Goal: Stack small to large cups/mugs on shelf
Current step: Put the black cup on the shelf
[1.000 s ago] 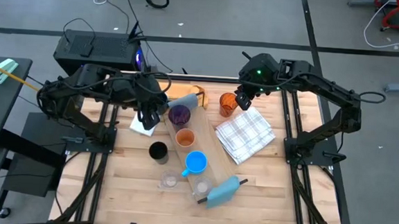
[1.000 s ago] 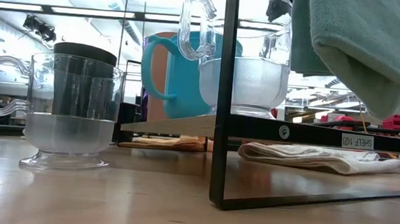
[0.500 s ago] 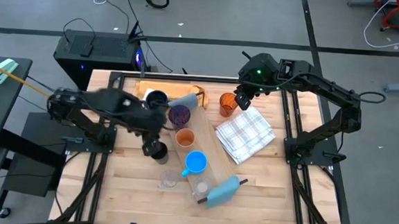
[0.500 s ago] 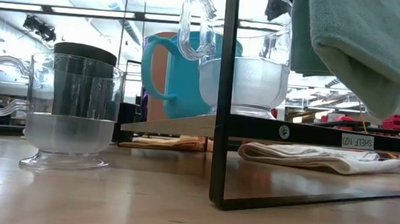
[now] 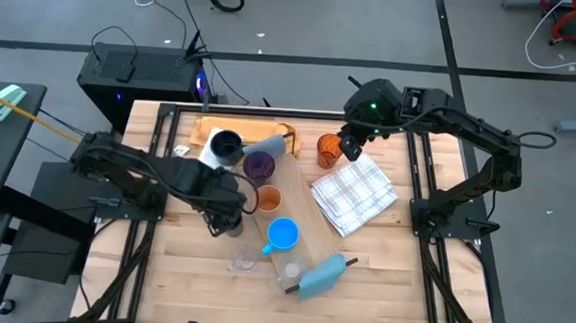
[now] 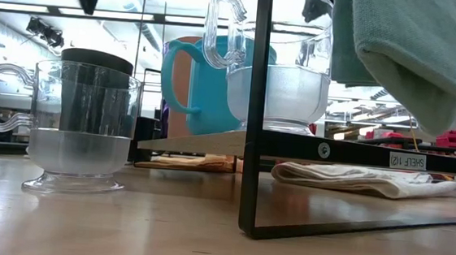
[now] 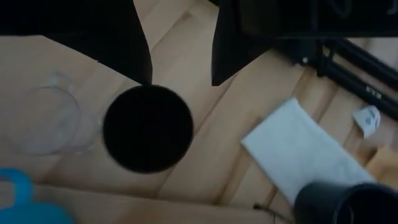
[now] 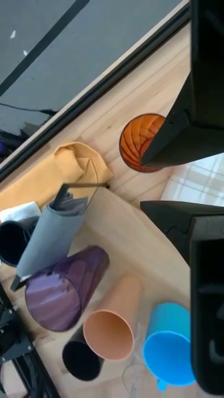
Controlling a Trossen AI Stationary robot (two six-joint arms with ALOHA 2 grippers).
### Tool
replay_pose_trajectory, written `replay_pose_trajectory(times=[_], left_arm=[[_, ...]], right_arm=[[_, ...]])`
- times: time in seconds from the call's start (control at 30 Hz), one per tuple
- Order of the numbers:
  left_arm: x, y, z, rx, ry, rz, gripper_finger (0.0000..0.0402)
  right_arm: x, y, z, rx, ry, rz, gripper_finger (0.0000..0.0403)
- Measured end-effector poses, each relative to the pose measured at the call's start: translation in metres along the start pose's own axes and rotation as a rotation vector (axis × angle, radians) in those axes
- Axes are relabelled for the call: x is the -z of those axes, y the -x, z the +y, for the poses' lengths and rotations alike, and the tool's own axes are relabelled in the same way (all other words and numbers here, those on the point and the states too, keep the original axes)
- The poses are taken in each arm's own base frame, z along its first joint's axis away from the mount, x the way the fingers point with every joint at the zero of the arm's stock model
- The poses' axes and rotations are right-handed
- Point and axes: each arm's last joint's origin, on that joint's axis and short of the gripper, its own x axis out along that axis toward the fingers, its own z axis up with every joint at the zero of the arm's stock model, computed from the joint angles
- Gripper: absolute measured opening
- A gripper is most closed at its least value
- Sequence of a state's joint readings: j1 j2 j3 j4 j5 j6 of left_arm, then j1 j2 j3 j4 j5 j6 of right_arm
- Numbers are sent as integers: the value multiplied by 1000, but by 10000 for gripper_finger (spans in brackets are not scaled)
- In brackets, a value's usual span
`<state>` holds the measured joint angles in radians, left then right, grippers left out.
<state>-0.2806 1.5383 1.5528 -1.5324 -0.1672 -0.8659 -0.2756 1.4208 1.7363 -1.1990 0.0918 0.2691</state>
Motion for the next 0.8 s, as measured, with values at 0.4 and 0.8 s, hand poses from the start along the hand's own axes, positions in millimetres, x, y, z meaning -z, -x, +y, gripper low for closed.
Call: replay_pose_trajectory(times=[0.4,0.8], left_arm=[[-3,-13,-8,41,74,-56,173],[7,-12,-7,-12,355,4,176]], right_arm=[[4,1,12,-32,42,6,103],[10,4,29,-66,94,11,103]])
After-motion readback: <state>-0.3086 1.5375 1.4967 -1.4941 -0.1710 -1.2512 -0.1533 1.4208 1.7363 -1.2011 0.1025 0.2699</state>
